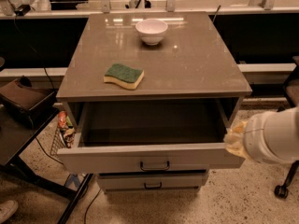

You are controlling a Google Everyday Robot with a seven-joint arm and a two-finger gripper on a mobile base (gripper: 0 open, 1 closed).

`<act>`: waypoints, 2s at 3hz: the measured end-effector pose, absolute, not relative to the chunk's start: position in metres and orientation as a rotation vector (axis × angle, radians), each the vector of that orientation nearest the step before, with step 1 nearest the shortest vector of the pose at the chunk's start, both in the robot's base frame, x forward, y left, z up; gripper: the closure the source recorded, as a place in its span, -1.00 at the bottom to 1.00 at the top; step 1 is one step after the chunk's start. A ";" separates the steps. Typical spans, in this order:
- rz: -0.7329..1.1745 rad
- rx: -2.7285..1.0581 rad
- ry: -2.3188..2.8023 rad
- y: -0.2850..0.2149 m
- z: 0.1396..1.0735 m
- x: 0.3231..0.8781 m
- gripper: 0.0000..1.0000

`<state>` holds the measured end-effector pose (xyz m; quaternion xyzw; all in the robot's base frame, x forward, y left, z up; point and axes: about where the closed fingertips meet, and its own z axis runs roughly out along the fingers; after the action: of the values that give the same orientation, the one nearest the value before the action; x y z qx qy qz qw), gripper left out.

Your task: Open top drawer

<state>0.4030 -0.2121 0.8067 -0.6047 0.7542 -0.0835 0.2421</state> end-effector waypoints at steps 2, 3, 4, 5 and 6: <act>-0.187 -1.815 2.005 -0.168 0.752 0.474 1.00; -0.157 -1.894 1.986 -0.152 0.726 0.511 1.00; -0.146 -1.946 1.992 -0.148 0.711 0.532 1.00; -0.129 -1.889 2.044 -0.153 0.680 0.530 1.00; -0.129 -1.890 2.044 -0.153 0.680 0.530 1.00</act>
Offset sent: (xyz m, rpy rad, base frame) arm 0.1181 0.0634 -0.0860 -0.0495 0.0948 0.1808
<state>0.5295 -0.1527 0.6804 -0.6675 0.7219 -0.0456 0.1764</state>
